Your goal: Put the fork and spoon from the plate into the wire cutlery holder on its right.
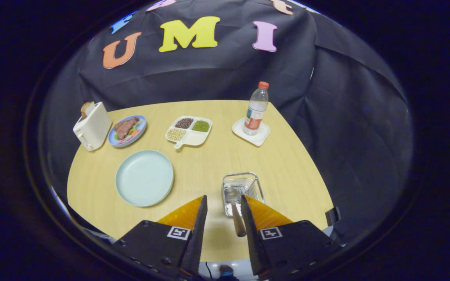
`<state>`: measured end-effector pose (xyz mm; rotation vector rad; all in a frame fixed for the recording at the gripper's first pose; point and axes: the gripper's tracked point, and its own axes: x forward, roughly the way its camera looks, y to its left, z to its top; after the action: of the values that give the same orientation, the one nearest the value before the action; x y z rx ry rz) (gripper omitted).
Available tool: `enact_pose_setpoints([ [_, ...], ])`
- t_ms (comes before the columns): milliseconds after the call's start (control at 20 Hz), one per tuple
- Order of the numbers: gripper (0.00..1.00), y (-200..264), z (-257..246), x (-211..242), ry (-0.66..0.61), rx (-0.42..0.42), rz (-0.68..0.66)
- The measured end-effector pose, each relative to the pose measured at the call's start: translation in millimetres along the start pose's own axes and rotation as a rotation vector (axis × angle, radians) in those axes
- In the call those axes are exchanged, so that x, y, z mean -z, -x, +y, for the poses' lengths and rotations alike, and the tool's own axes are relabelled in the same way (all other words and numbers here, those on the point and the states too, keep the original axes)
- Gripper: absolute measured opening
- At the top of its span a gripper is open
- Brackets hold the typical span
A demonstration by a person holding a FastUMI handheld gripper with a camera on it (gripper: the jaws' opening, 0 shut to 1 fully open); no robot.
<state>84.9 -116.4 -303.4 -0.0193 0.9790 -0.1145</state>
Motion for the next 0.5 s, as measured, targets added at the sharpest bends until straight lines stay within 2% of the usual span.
enact_pose_setpoints([
  [300,0.60,-0.8,15.3,-12.6,-0.024,0.005,-0.040],
  [350,0.69,0.5,18.8,-14.2,-0.024,-0.005,-0.050],
  [500,0.79,7.9,33.1,-22.5,-0.008,-0.027,-0.082],
])
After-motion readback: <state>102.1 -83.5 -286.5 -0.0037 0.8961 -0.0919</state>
